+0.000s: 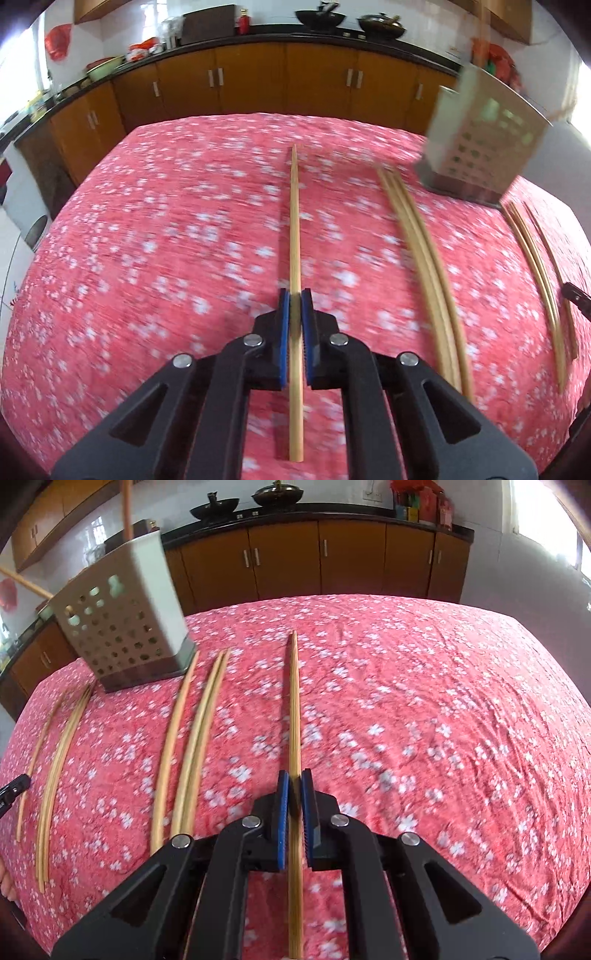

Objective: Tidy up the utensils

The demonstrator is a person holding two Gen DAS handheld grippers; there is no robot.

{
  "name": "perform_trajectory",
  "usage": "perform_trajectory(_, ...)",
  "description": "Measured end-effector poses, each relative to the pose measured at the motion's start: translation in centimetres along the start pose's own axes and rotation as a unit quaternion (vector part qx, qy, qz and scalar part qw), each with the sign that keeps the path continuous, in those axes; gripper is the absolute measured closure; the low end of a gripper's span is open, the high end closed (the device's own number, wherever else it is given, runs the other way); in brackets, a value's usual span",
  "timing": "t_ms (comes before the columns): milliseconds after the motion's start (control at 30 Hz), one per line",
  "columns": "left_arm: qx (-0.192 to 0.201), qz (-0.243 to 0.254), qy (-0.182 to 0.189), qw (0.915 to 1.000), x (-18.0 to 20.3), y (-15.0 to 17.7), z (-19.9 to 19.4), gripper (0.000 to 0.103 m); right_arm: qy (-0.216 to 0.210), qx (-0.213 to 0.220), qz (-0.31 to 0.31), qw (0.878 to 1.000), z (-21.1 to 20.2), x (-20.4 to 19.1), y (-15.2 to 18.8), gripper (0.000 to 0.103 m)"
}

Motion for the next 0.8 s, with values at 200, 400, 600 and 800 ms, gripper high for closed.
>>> perform_trajectory(200, 0.000, -0.019, 0.016, 0.9997, -1.4, -0.1, 0.2, 0.094, 0.008, 0.012, -0.001, 1.000, 0.3, 0.8, -0.6, 0.094)
perform_trajectory(400, -0.002, -0.027, 0.027, 0.9993, -1.9, -0.1, 0.2, 0.094, 0.007, 0.012, 0.000, 1.000, 0.4, 1.0, -0.7, 0.094)
perform_trajectory(600, -0.001, -0.027, 0.025, 0.9993, -1.9, 0.1, 0.1, 0.093, 0.004, 0.013, 0.003, 1.000, 0.3, 1.1, -0.6, 0.094)
perform_trajectory(800, -0.002, -0.030, 0.027, 0.9992, -1.7, 0.0, 0.0, 0.093, 0.001, 0.015, 0.008, 1.000, 0.1, 1.2, -0.6, 0.094)
Point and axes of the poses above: each gripper's, at about its wrist camera, not at the fingertips, and z roughly the way its jaws point, x to its right, y to its underside, the point moved 2 cm from there along z, roughly the way its jaws point, and after that the axes turned 15 degrees about -y, right-handed, at the moved point
